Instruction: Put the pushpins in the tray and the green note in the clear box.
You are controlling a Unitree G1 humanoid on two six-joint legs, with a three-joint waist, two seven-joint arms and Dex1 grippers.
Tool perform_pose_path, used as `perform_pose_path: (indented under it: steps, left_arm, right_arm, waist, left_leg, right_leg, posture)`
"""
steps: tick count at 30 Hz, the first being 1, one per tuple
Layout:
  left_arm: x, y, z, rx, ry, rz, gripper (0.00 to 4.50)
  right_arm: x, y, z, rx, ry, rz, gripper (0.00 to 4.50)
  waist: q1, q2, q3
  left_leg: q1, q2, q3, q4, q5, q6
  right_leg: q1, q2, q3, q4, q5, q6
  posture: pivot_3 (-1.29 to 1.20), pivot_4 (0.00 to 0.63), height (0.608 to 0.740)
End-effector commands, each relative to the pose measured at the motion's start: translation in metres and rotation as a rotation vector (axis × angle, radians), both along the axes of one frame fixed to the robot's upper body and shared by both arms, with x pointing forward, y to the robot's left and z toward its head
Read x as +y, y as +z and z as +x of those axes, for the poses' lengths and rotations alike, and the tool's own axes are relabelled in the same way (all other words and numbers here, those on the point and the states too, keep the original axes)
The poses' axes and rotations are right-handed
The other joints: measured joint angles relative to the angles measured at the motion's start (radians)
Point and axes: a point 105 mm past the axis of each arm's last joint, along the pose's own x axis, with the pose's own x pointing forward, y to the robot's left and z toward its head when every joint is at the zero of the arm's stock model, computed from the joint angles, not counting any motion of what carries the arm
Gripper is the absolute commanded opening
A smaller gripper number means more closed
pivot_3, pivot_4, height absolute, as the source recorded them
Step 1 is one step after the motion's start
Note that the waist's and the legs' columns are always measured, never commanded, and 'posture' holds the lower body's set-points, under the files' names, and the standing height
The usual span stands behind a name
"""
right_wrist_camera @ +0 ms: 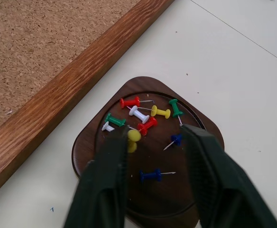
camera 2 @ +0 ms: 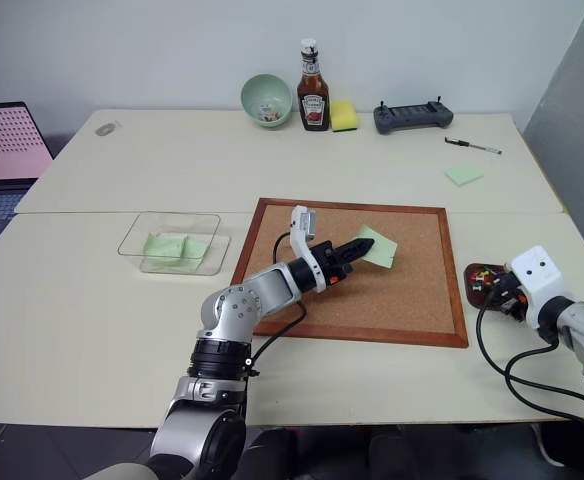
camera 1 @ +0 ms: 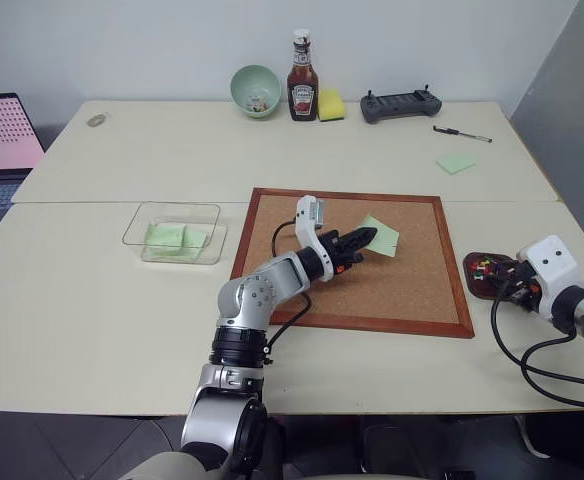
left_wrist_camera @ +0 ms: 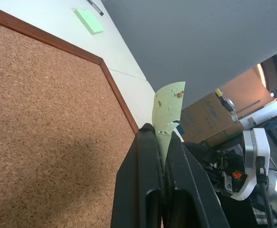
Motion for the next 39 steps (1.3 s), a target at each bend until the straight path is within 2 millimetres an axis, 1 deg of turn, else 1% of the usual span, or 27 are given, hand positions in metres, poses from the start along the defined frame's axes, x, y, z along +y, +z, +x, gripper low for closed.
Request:
perform_pose_path:
  steps: [1, 2, 3, 9, 10, 13, 17, 22, 26, 30, 33, 35, 39]
  left_arm:
    - [-0.002, 0.009, -0.002, -0.037, -0.007, -0.016, 0.00]
    - [-0.002, 0.009, -0.001, -0.037, -0.008, -0.017, 0.00]
    - [-0.002, 0.010, -0.001, -0.038, -0.008, -0.017, 0.00]
    - [-0.002, 0.010, -0.001, -0.039, -0.009, -0.017, 0.00]
    - [-0.002, 0.010, -0.001, -0.039, -0.009, -0.017, 0.00]
    - [-0.002, 0.010, -0.001, -0.039, -0.009, -0.016, 0.00]
    - [-0.002, 0.010, -0.001, -0.040, -0.008, -0.015, 0.00]
    - [0.000, 0.015, 0.001, -0.053, -0.002, -0.017, 0.00]
    - [0.003, 0.025, 0.001, -0.094, 0.005, -0.006, 0.00]
    - [0.012, 0.036, 0.003, -0.153, 0.039, 0.027, 0.00]
    - [0.039, 0.048, 0.008, -0.240, 0.158, 0.138, 0.00]
    - [0.066, 0.056, 0.011, -0.282, 0.274, 0.222, 0.00]
    - [0.104, 0.063, 0.008, -0.327, 0.416, 0.357, 0.00]
  right_arm:
    - [-0.002, 0.011, 0.001, -0.030, 0.001, -0.014, 2.64]
    - [-0.002, 0.011, 0.000, -0.029, -0.002, -0.013, 3.08]
    - [-0.003, 0.011, 0.000, -0.027, -0.004, -0.013, 3.10]
    - [-0.008, 0.007, -0.001, -0.011, -0.015, -0.060, 4.40]
    - [-0.008, 0.006, -0.001, -0.009, -0.015, -0.058, 4.47]
    - [-0.008, 0.007, -0.001, -0.013, -0.019, -0.048, 4.47]
    - [-0.007, 0.017, 0.001, -0.045, -0.027, 0.024, 4.47]
    - [0.003, 0.035, -0.001, -0.069, 0.029, 0.140, 4.47]
    - [0.017, 0.043, -0.003, -0.072, 0.108, 0.172, 4.47]
    - [0.044, 0.052, -0.004, -0.093, 0.240, 0.197, 4.47]
    - [0.084, 0.060, -0.007, -0.102, 0.434, 0.231, 4.47]
    - [0.111, 0.065, -0.007, -0.120, 0.553, 0.269, 4.47]
    - [0.145, 0.070, -0.006, -0.139, 0.706, 0.317, 4.47]
  waist:
    - [0.000, 0.000, 0.000]
    - [0.000, 0.000, 0.000]
    - [0.000, 0.000, 0.000]
    - [0.000, 0.000, 0.000]
    - [0.000, 0.000, 0.000]
    - [0.000, 0.000, 0.000]
    - [0.000, 0.000, 0.000]
    - [0.000, 0.000, 0.000]
    - [0.000, 0.000, 0.000]
    - [-0.001, 0.000, 0.000]
    - [-0.003, 0.000, 0.000]
    - [-0.011, -0.001, 0.001]
    - [-0.008, -0.002, 0.001]
  left_leg:
    - [0.000, 0.000, 0.000, 0.000, 0.000, 0.000]
    - [0.000, 0.000, 0.000, 0.000, 0.000, 0.000]
    - [0.000, 0.000, 0.000, 0.000, 0.000, 0.000]
    - [0.000, 0.000, 0.000, 0.000, 0.000, 0.000]
    - [0.000, 0.000, 0.000, 0.000, 0.000, 0.000]
    - [0.000, 0.000, 0.000, 0.000, 0.000, 0.000]
    - [0.000, 0.000, 0.000, 0.000, 0.000, 0.000]
    - [0.000, 0.000, 0.000, 0.000, 0.000, 0.000]
    - [0.000, 0.000, 0.000, 0.000, 0.000, 0.000]
    - [0.000, 0.000, 0.000, 0.001, 0.000, 0.000]
    - [0.000, 0.000, 0.000, 0.001, 0.000, 0.000]
    - [0.001, 0.001, 0.000, 0.000, 0.000, 0.000]
    - [0.001, 0.001, -0.001, 0.000, 0.000, 0.000]
  right_leg:
    - [0.000, 0.000, 0.000, 0.000, 0.000, 0.000]
    - [0.000, 0.000, 0.000, 0.000, 0.000, 0.000]
    - [0.000, 0.000, 0.000, 0.000, 0.000, 0.000]
    - [0.000, 0.000, 0.000, 0.000, 0.000, 0.000]
    - [0.000, 0.000, 0.000, 0.000, 0.000, 0.000]
    - [0.000, 0.000, 0.000, 0.000, 0.000, 0.000]
    - [0.000, 0.000, 0.000, 0.000, 0.000, 0.000]
    - [0.000, 0.000, 0.000, 0.000, 0.000, 0.000]
    - [0.000, 0.000, 0.000, 0.000, 0.000, 0.000]
    - [0.000, 0.000, 0.000, 0.000, 0.000, 0.000]
    - [0.000, 0.000, 0.000, 0.000, 0.000, 0.000]
    - [0.000, 0.001, 0.000, 0.001, 0.000, 0.000]
    - [0.000, 0.001, 0.000, 0.003, 0.000, 0.000]
  posture:
    - [0.00, 0.150, 0.740]
    - [0.00, 0.150, 0.740]
    - [0.00, 0.150, 0.740]
    - [0.00, 0.150, 0.740]
    - [0.00, 0.150, 0.740]
    - [0.00, 0.150, 0.740]
    - [0.00, 0.150, 0.740]
    - [0.00, 0.150, 0.740]
    - [0.00, 0.150, 0.740]
    - [0.00, 0.150, 0.740]
    - [0.00, 0.150, 0.740]
    - [0.00, 0.150, 0.740]
    - [0.00, 0.150, 0.740]
